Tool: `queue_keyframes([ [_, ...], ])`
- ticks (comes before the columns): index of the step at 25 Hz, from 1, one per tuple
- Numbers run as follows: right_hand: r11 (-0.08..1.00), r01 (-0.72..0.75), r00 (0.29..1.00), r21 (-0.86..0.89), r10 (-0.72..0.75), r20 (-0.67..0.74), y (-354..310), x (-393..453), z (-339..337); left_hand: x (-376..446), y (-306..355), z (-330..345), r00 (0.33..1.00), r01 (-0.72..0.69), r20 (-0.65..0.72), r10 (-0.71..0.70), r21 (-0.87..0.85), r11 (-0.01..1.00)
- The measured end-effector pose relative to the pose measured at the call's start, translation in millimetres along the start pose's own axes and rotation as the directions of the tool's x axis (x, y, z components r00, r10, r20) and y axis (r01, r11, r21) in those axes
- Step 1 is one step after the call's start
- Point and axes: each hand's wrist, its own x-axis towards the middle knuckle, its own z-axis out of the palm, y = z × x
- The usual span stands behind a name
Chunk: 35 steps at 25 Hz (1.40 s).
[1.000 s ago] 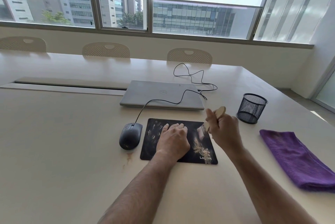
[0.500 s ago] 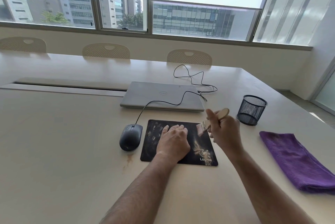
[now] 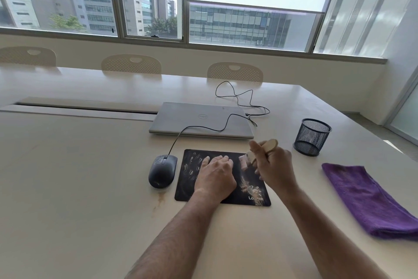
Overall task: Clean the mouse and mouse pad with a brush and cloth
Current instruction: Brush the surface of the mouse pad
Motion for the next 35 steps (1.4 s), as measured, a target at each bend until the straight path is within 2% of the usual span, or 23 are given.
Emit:
queue_keyframes([
  [3, 0.999, -0.002, 0.993, -0.051, 0.008, 0.115, -2.2, -1.3, 0.8, -1.1, 0.8, -1.8, 1.0, -0.001, 0.012, 0.002, -0.007, 1.0],
  [4, 0.999, -0.022, 0.995, -0.044, 0.026, 0.1, -3.9, 0.2, -1.5, -1.3, 0.7, -2.1, 1.0, -0.001, 0.005, 0.001, -0.008, 1.0],
  [7, 0.999, -0.043, 0.997, -0.007, 0.042, -0.071, -3.7, -1.7, -4.0, -1.5, 1.2, -0.4, 1.0, 0.0, -0.019, 0.0, -0.001, 1.0],
  [8, 0.999, -0.044, 0.997, 0.015, 0.045, -0.07, -2.3, -3.5, -3.8, -1.4, 0.9, 0.3, 1.0, 0.002, -0.02, -0.002, 0.002, 1.0],
  [11, 0.998, -0.039, 0.996, -0.04, 0.042, 0.075, -1.7, -9.5, -0.1, -2.0, 0.5, 1.5, 0.999, 0.006, -0.043, -0.006, 0.005, 1.0],
  [13, 0.995, -0.078, 0.99, -0.066, 0.085, 0.115, -2.8, -6.2, -4.0, -3.1, 1.1, 0.5, 0.996, 0.011, -0.085, -0.01, 0.013, 1.0],
  [17, 0.994, -0.113, 0.991, 0.006, 0.114, -0.074, -8.1, -1.4, -9.3, -4.5, 2.7, -1.0, 0.991, 0.036, -0.132, -0.027, 0.07, 0.997],
  [18, 0.992, -0.119, 0.989, 0.049, 0.123, -0.079, -7.8, -1.8, -7.4, -4.3, 2.1, -0.9, 0.991, 0.038, -0.13, -0.028, 0.074, 0.997],
  [20, 0.988, -0.136, 0.991, 0.08, 0.137, -0.011, -8.6, -3.9, -0.8, -4.6, 1.0, -0.6, 0.992, 0.036, -0.127, -0.029, 0.055, 0.998],
  [24, 0.994, -0.073, 0.988, -0.083, 0.083, 0.128, -5.2, -3.7, 3.5, -9.0, -1.1, -0.9, 0.994, 0.031, -0.107, -0.032, -0.009, 0.999],
  [26, 0.993, -0.094, 0.989, -0.078, 0.102, 0.105, -6.5, -1.2, -0.7, -11.0, -0.2, -1.6, 0.995, 0.025, -0.093, -0.026, -0.015, 1.0],
  [29, 0.995, -0.1, 0.995, -0.027, 0.099, -0.022, -9.2, -3.3, -3.3, -12.5, 1.1, -2.8, 0.998, 0.016, -0.065, -0.017, -0.016, 1.0],
  [31, 0.995, -0.097, 0.994, 0.021, 0.096, 0.052, -11.3, -6.6, -0.7, -12.8, 1.0, -1.9, 0.999, 0.01, -0.049, -0.01, -0.003, 1.0],
  [33, 0.996, -0.085, 0.984, -0.031, 0.089, 0.157, -11.9, -8.2, -0.7, -13.0, 0.3, -1.1, 0.999, 0.011, -0.042, -0.012, -0.011, 1.0],
  [35, 0.994, -0.09, 0.979, -0.059, 0.099, 0.178, -13.6, -5.2, -6.0, -13.7, 0.4, -0.9, 0.999, 0.011, -0.045, -0.012, -0.02, 1.0],
])
